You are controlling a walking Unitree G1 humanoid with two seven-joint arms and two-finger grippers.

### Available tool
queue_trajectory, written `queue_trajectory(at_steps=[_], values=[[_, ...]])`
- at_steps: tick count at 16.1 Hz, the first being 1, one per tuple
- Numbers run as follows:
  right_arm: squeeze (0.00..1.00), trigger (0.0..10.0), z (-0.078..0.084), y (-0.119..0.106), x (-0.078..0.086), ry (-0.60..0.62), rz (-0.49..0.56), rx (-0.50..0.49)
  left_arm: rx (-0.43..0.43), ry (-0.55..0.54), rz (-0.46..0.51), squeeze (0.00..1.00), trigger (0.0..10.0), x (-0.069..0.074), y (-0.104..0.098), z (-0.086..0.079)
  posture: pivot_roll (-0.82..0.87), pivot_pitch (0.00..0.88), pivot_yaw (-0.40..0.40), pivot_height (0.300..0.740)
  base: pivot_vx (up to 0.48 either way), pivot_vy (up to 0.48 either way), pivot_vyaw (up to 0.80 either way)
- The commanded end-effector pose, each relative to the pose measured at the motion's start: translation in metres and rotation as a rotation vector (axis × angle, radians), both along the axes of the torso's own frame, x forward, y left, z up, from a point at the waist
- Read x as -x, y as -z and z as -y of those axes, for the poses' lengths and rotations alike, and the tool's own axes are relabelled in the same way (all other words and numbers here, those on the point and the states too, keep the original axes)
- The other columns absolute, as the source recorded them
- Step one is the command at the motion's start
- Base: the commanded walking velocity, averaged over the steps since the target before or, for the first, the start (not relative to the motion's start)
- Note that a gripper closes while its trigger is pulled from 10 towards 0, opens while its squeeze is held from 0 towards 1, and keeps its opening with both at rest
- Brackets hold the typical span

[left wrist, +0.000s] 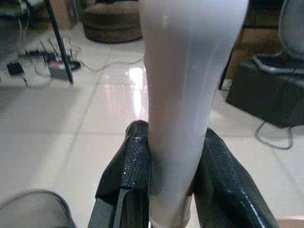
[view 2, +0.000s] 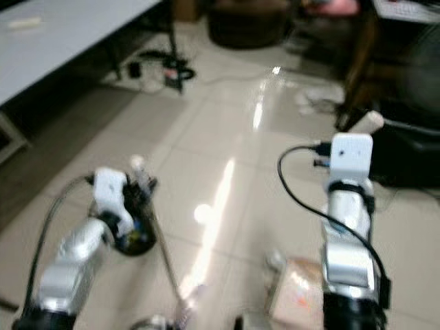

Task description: Sweep floor

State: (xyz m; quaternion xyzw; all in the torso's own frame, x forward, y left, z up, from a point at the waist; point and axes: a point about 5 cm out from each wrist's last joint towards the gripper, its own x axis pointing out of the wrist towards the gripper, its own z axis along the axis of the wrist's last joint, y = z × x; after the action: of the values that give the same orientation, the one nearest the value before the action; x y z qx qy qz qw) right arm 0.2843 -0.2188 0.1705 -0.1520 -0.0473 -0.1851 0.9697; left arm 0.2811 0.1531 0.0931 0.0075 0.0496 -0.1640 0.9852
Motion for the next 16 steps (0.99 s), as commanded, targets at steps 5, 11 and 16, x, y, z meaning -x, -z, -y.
queue_trajectory(at_steps=[5,11,16], values=[[0.00,10.0,-0.004,-0.008,0.003,-0.053,0.064,-0.037,0.015,-0.038,0.146,0.00,10.0,-0.016,-0.031,0.006,-0.05,0.057,0.034,0.740,0.000,0.000,-0.80],[0.00,10.0,-0.011,-0.006,0.004,-0.080,0.075,-0.070,-0.013,-0.002,0.175,0.00,10.0,-0.015,-0.032,0.011,-0.05,0.047,0.038,0.740,0.000,0.000,-0.80],[0.00,10.0,-0.014,0.000,0.004,-0.096,0.073,-0.089,0.003,0.006,0.244,0.00,10.0,-0.015,-0.042,0.013,-0.06,0.043,0.041,0.740,0.113,0.000,-0.64]])
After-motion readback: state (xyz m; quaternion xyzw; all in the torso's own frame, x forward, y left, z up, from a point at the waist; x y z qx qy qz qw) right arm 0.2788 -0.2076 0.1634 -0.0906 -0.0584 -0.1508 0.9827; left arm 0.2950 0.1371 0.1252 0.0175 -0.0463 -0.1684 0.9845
